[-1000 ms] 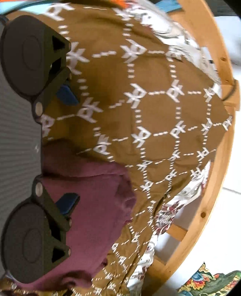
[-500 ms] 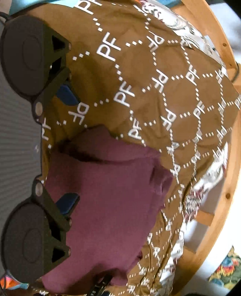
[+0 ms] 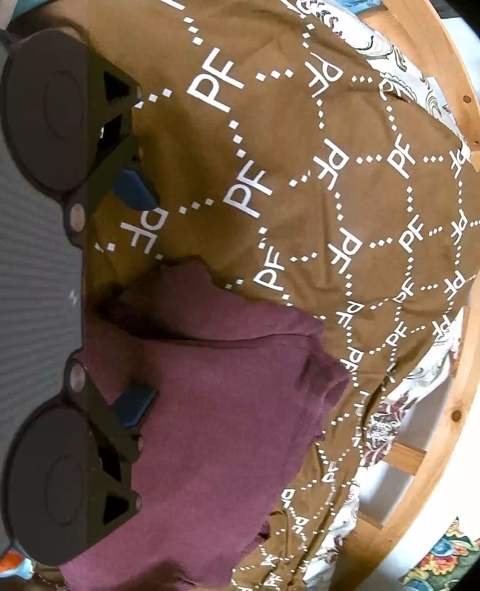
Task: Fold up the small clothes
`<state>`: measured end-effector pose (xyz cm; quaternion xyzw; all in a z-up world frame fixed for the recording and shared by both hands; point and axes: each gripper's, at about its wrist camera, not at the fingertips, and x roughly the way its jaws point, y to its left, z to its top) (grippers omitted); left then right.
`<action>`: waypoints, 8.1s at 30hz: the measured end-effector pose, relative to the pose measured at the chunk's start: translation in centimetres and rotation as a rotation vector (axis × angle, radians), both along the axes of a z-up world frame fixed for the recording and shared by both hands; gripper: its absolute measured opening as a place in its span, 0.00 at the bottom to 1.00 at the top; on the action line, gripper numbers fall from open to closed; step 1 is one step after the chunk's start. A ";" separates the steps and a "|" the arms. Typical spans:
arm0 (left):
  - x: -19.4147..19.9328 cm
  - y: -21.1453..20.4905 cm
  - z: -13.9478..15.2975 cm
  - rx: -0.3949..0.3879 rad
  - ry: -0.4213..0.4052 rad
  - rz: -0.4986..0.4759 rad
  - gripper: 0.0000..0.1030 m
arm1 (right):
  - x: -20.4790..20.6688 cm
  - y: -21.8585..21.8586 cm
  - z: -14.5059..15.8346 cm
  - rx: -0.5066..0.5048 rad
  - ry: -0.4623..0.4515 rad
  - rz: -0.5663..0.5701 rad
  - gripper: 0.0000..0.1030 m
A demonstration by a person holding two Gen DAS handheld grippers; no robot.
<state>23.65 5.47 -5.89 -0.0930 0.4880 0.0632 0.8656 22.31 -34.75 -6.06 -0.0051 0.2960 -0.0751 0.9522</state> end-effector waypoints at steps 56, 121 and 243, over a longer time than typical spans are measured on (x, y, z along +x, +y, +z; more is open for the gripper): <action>3.5 0.1 0.0 -0.121 -0.078 -0.050 0.99 | -3.2 12.5 -2.3 0.033 0.183 0.395 0.99; 0.1 -4.5 3.9 -0.049 -0.178 -0.176 0.12 | -2.5 11.1 -1.7 0.075 0.253 0.410 0.99; -9.1 -19.8 1.6 -0.018 -0.437 -0.654 0.90 | -1.0 -2.1 0.5 0.582 0.173 -0.019 0.15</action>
